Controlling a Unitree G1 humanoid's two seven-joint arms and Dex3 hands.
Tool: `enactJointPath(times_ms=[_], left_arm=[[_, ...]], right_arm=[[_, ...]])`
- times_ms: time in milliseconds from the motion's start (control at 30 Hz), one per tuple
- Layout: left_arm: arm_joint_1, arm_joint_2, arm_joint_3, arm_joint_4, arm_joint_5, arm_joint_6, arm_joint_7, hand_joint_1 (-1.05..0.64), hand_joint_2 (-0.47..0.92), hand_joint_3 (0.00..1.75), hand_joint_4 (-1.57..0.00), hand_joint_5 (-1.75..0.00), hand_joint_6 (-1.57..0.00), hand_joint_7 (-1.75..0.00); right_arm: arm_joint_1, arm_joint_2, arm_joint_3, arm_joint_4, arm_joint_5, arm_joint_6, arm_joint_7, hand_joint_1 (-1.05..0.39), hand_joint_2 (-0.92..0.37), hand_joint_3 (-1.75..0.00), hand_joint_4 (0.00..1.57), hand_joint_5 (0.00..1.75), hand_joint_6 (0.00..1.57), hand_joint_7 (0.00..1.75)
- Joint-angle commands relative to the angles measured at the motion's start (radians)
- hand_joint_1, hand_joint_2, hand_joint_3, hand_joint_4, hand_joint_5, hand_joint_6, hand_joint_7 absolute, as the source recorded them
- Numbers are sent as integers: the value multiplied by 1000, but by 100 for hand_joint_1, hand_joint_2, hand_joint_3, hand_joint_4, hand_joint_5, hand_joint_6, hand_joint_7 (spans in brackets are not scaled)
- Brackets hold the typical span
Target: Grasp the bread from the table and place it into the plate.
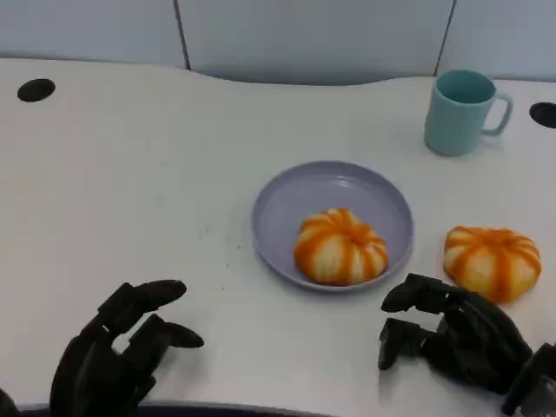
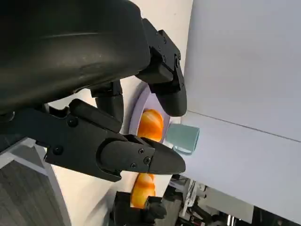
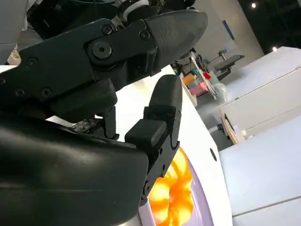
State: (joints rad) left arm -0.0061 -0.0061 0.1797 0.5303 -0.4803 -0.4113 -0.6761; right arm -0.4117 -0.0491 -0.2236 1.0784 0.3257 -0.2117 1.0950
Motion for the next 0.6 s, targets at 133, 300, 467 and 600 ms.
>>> enactJointPath(times_ms=[133, 300, 467, 600], left_arm=[[-40, 7, 28, 55, 0, -9, -19, -65, 92, 21, -37, -158, -41, -96], [-47, 2, 33, 65, 9, -14, -12, -64, 92, 20, -35, -162, -40, -100], [-53, -3, 36, 79, 16, -22, -11, -65, 92, 20, -34, -162, -40, -103], [-54, -4, 36, 82, 24, -10, 0, -64, 92, 22, -34, -163, -37, -105]], right_arm=[[8, -23, -4, 49, -11, 19, -11, -44, -92, -9, 66, 134, 74, 84], [2, -23, -12, 67, -8, 12, -5, -45, -92, -9, 66, 136, 75, 83], [-11, -28, -21, 86, 5, 43, 12, -45, -92, -8, 67, 137, 75, 82], [-12, -39, -2, 80, -18, 43, -14, -47, -92, -7, 65, 140, 74, 84]])
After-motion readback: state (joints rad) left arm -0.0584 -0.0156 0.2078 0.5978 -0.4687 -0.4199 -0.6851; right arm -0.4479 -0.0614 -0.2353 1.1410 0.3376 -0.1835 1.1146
